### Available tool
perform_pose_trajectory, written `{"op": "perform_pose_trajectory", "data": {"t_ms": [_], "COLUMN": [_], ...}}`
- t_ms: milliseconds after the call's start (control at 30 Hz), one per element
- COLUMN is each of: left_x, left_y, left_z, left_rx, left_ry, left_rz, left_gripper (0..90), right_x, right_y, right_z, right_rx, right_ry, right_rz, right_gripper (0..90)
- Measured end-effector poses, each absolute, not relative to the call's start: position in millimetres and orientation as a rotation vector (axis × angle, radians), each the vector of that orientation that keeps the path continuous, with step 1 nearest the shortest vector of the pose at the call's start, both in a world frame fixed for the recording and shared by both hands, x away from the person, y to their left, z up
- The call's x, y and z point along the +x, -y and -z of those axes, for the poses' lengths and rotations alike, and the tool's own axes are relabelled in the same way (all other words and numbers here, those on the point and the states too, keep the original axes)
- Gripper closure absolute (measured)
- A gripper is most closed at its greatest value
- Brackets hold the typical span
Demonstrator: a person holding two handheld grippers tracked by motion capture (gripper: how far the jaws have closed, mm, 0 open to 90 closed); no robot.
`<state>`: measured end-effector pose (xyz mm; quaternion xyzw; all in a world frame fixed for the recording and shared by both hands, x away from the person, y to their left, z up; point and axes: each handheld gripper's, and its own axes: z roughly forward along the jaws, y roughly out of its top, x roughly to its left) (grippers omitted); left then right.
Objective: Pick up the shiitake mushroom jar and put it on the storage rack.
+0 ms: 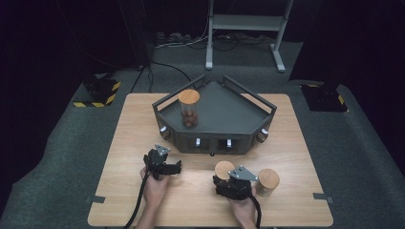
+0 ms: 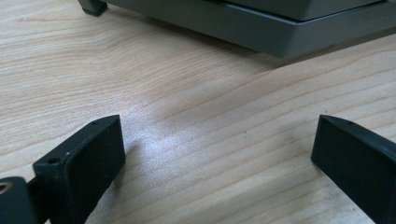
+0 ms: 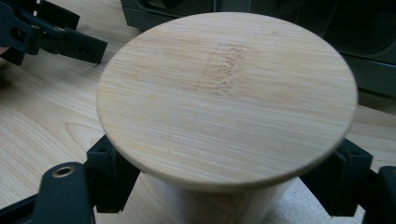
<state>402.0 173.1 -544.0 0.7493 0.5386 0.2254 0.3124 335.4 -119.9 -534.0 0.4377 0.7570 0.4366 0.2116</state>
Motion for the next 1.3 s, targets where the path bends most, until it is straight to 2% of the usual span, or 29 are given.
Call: {"op": "perform_pose_trajectory", "data": {"t_ms": [600,1300], "left_x": [402,402], "left_y": [-173,-173], "left_z": [544,544], "left_rx": [1.977,1.977], "left_ry": [-1.421,-1.421], "left_rz": [-0.595,-0.595], "left_gripper": [2.6,2.6], "right_x": [331,326], "right_y": [116,120], "right_z": [532,487], "right_rx": [1.153,1.125], "right_ry": [-2.068,-2.104], "right_rz": [-1.171,-1.276], "right_gripper": [25.5,25.5]}}
